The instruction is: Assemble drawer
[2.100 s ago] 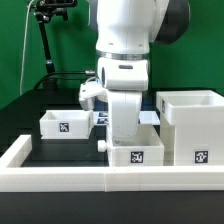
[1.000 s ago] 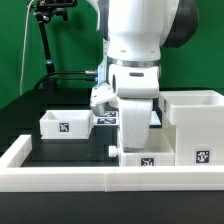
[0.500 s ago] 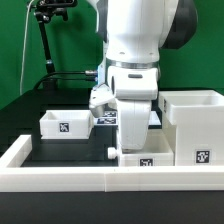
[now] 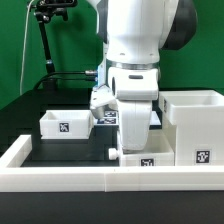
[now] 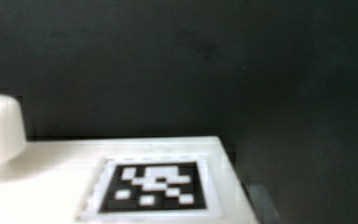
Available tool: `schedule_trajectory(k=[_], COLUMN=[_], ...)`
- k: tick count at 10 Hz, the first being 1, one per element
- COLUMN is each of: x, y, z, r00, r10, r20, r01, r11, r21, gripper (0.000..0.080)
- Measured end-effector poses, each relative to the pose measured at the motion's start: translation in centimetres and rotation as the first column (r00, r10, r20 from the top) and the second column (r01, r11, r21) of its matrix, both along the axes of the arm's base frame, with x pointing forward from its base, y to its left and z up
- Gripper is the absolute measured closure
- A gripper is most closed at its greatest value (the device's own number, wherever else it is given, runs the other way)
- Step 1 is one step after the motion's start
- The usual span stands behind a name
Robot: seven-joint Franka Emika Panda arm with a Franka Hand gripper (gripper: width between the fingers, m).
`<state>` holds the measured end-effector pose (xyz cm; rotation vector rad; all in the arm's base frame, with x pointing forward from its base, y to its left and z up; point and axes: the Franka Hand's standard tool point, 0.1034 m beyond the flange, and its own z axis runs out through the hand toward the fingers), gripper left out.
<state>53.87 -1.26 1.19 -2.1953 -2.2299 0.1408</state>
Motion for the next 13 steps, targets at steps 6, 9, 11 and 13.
schedule_trajectory(k=[6,9,11,13], x=[0.3,0.3,0.3,0.3], y=[0.4,0.5,1.1,1.3], z=[-0.1,-0.1,-0.1,0.0], r00=[0.999,0.999,0.997,0.995], r10=[-0.043,-0.043,-0.075,-0.097], r20=[0.016,0.016,0.017,0.018], r01=[0.043,0.043,0.075,0.097], r11=[0.999,0.999,0.997,0.995], r21=[-0.004,-0.003,-0.004,-0.006], gripper=[0.0757,0.0757,0.0757,0.0757])
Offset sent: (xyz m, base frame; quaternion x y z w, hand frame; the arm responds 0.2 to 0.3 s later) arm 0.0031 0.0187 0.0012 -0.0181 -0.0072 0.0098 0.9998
